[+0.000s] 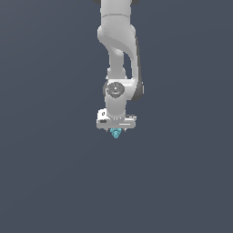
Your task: Pick up the object and move it to a goal position.
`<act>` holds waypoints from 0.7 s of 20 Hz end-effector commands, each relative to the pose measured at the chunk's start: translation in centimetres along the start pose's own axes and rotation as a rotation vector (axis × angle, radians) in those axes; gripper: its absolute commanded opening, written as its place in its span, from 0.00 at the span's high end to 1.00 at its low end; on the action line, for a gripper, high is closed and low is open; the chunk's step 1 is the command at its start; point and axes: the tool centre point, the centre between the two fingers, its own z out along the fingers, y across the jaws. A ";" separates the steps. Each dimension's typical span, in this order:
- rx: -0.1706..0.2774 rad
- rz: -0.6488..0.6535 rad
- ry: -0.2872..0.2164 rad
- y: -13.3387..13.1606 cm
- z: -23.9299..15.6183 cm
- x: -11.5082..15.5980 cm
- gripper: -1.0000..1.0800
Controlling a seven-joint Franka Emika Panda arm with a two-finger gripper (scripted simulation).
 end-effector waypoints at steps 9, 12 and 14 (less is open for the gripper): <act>0.000 0.000 0.001 0.0 0.1 0.1 1.00; 0.000 0.000 0.001 0.0 0.0 0.0 1.00; 0.000 0.000 0.001 -0.3 0.0 0.0 1.00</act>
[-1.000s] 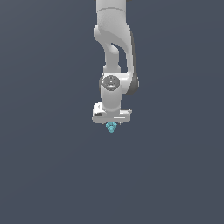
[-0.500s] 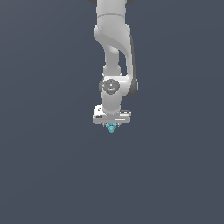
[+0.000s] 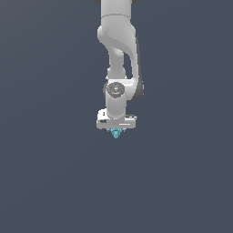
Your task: Pick up the object and move it to a goal position.
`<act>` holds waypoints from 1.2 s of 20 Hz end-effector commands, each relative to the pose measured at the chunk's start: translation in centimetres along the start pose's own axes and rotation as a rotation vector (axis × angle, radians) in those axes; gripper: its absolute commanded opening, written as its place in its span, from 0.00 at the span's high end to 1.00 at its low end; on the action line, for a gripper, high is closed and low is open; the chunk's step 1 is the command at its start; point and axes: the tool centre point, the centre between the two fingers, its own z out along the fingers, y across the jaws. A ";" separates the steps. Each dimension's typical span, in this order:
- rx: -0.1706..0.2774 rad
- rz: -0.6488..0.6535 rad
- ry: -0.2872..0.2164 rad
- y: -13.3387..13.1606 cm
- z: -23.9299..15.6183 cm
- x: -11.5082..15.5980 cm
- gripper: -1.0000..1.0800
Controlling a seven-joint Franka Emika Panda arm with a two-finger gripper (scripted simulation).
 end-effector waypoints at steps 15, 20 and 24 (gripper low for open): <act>0.000 -0.001 0.000 -11.5 -1.5 -0.8 1.00; 0.000 -0.001 0.000 -17.4 -2.3 -1.1 1.00; 0.000 -0.001 0.000 -21.0 -2.8 -1.2 1.00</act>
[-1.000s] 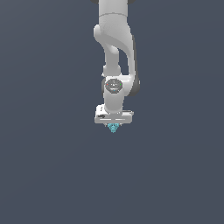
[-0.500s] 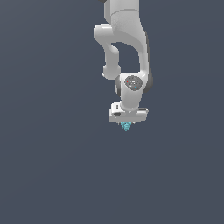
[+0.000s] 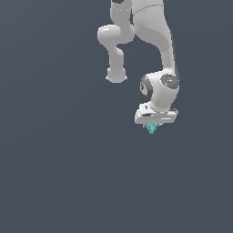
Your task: Pick up the object and move it to a goal position.
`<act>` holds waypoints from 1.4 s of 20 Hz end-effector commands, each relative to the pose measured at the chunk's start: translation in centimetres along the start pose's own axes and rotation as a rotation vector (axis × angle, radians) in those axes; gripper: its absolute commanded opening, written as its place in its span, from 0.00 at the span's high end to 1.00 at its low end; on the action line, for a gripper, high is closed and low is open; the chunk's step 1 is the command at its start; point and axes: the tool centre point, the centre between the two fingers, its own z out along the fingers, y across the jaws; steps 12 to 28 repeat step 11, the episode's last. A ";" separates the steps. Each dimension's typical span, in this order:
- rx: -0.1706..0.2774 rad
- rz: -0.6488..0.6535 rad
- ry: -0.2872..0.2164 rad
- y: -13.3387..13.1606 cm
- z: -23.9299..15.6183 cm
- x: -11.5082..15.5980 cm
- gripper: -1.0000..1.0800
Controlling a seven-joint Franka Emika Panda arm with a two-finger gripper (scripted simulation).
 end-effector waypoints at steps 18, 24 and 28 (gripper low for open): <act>0.000 0.002 0.000 -5.3 -0.7 0.1 1.00; 0.000 0.002 0.000 -5.3 -0.7 0.1 1.00; 0.000 0.002 0.000 -5.3 -0.7 0.1 1.00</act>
